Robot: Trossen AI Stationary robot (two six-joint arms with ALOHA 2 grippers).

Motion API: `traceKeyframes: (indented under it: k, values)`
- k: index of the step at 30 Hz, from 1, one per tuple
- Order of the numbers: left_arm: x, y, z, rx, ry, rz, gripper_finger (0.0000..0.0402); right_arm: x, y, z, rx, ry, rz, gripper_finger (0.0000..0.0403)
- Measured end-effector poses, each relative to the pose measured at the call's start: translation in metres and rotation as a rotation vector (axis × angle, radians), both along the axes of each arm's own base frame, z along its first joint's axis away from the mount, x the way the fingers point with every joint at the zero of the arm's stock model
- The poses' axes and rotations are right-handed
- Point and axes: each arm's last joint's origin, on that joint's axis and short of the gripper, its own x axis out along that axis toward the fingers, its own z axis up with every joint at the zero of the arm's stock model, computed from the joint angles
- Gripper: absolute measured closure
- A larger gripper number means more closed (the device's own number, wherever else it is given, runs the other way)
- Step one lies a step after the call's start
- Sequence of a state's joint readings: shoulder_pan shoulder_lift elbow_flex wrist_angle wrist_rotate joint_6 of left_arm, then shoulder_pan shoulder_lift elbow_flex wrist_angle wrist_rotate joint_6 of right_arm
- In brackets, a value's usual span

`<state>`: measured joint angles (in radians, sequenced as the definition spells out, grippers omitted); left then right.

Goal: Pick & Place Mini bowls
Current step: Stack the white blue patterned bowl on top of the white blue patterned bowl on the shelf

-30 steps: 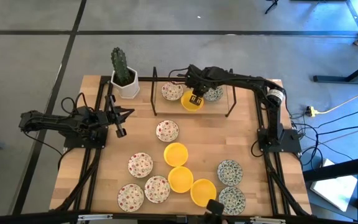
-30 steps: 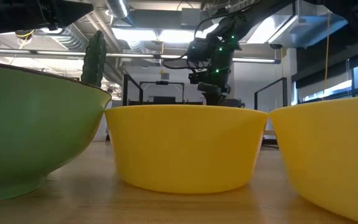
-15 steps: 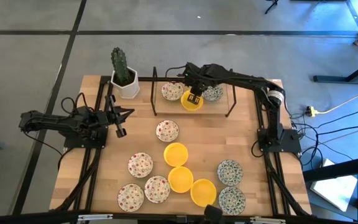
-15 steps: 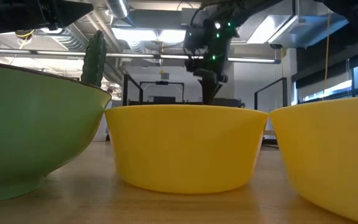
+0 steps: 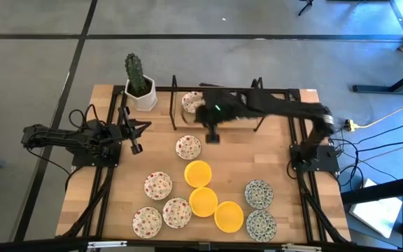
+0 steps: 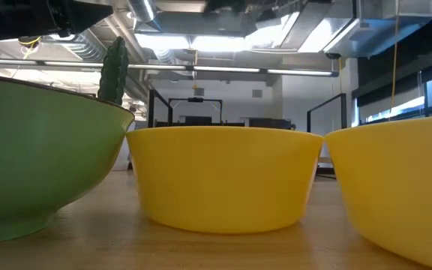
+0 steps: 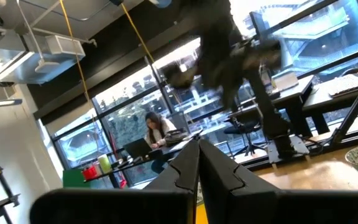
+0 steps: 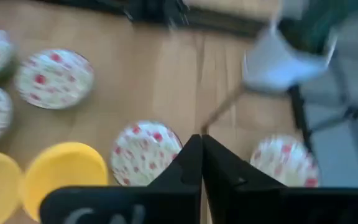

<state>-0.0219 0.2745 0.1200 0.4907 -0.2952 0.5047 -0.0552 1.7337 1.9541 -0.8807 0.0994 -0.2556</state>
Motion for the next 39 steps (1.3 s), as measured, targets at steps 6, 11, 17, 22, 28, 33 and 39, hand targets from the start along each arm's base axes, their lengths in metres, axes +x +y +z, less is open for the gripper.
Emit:
traceKeyframes:
  k: [6,11,17,22,28,33,39]
  values:
    - [0.001,0.001,-0.004,0.045,0.064,0.045,0.0399,-0.069,0.061,0.052,-0.053,-0.116,0.068,0.0393]
    - [0.001,0.001,-0.005,0.026,0.065,0.064,0.0398,-0.145,0.079,0.077,-0.008,-0.215,0.013,0.0394]
    - [0.001,0.001,-0.005,0.035,0.062,0.031,0.0394,-0.200,0.089,0.029,0.098,-0.221,0.046,0.0398]
    - [0.001,0.000,-0.004,0.035,0.056,0.026,0.0399,-0.217,0.094,-0.042,0.149,-0.329,0.082,0.0395]
    - [0.001,-0.001,-0.003,0.048,0.047,-0.018,0.0396,-0.211,0.106,-0.116,0.145,-0.507,0.212,0.0399]
    - [0.002,-0.001,-0.004,0.053,0.051,-0.032,0.0400,-0.211,0.109,-0.162,0.155,-0.595,0.285,0.0397]
    - [0.002,-0.002,-0.003,-0.005,0.032,-0.059,0.0396,-0.219,0.102,-0.184,0.160,-0.640,0.251,0.0393]
